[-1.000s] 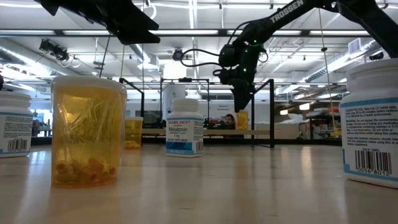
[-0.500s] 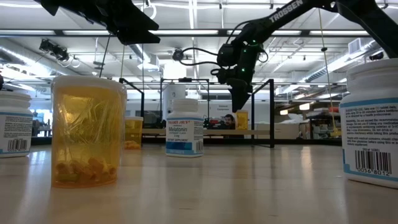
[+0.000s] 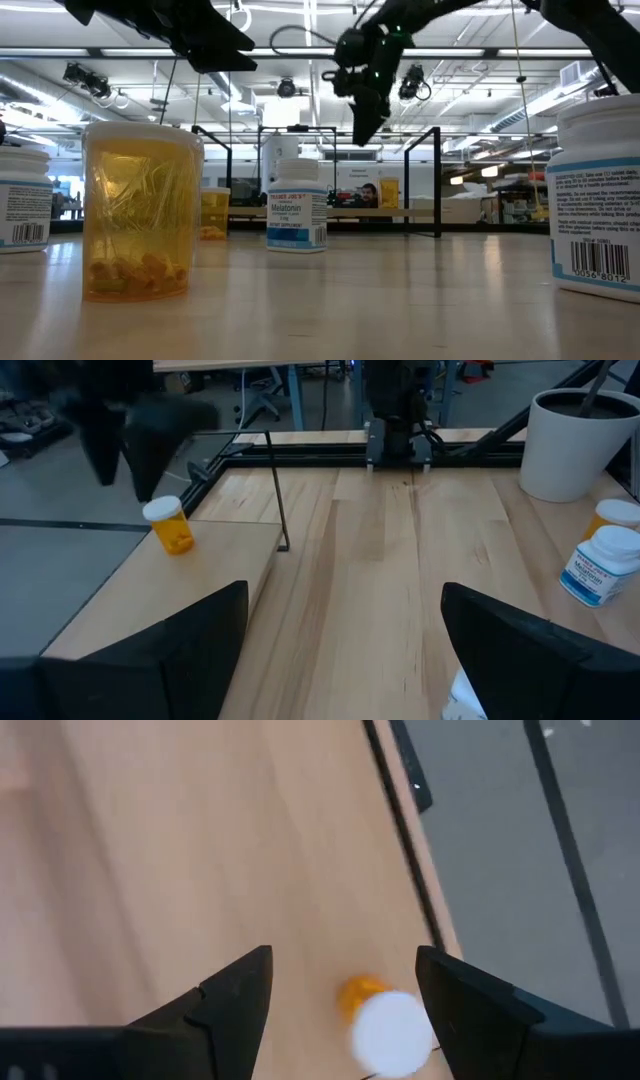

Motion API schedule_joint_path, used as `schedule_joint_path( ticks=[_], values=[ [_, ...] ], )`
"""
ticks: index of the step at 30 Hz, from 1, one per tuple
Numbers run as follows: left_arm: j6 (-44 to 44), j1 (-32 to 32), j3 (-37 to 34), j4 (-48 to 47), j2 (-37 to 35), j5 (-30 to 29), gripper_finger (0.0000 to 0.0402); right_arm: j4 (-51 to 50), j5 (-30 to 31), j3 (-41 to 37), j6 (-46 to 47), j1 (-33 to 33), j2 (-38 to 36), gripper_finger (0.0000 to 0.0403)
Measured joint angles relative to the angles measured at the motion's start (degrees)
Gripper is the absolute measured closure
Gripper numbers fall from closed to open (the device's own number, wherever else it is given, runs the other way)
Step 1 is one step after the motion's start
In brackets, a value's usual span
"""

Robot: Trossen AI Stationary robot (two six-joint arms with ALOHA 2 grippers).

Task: Pick and place medicine bottles onto shelf by color
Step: Put the white pill bottle on the shelf

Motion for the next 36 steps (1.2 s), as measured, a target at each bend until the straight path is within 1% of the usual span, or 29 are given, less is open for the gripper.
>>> schedule_joint_path(
  ticks=[3, 8, 13, 16, 19, 23, 26, 29, 32, 36],
  values=[
    [0.1, 0.0, 0.0, -1.2, 0.0, 0.0, 0.0065, -2.9, -1.2, 1.3, 1.9, 4.7, 0.0, 0.0148],
    [1.5, 0.0, 0.0, -4.4, 0.0, 0.0, 0.0065, -5.3, -1.6, -1.2, 4.2, 14.0, 0.0, 0.0148],
    [1.6, 0.0, 0.0, -7.7, -0.4, 0.0, 0.0065, -5.1, -1.4, -3.3, 8.6, 23.1, 0.0, 0.0148],
    [3.0, 0.0, 0.0, -8.9, -1.5, 0.0, 0.0065, -4.9, -0.1, -4.1, 11.9, 27.1, 0.0, 0.0148],
    [3.0, 0.5, 0.0, -9.9, -3.2, 0.0, 0.0065, -1.1, 0.6, -4.5, 15.2, 30.6, 0.0, 0.0148],
    [1.9, 1.5, 0.0, -10.2, -5.4, 0.0, 0.0065, 4.9, 2.5, -4.6, 17.2, 34.8, 0.0, 0.0148],
    [-0.1, 1.9, 0.0, -10.1, -6.7, -0.1, 0.0065, 6.4, 6.1, -4.6, 18.2, 36.9, 0.0, 0.0148],
    [-1.6, 1.7, 0.0, -10.6, -7.1, 0.0, 0.0065, 7.8, 7.2, -5.5, 20.5, 38.0, -0.1, 0.0148],
    [-1.6, 1.3, 0.0, -11.2, -7.1, 0.0, 0.0065, 12.5, 6.6, -9.1, 21.9, 38.7, -0.1, 0.0146],
    [-1.6, 1.2, 0.0, -11.2, -7.1, 0.0, 0.0065, 20.3, 1.1, -16.0, 24.2, 39.2, -0.1, 0.013]
  ],
)
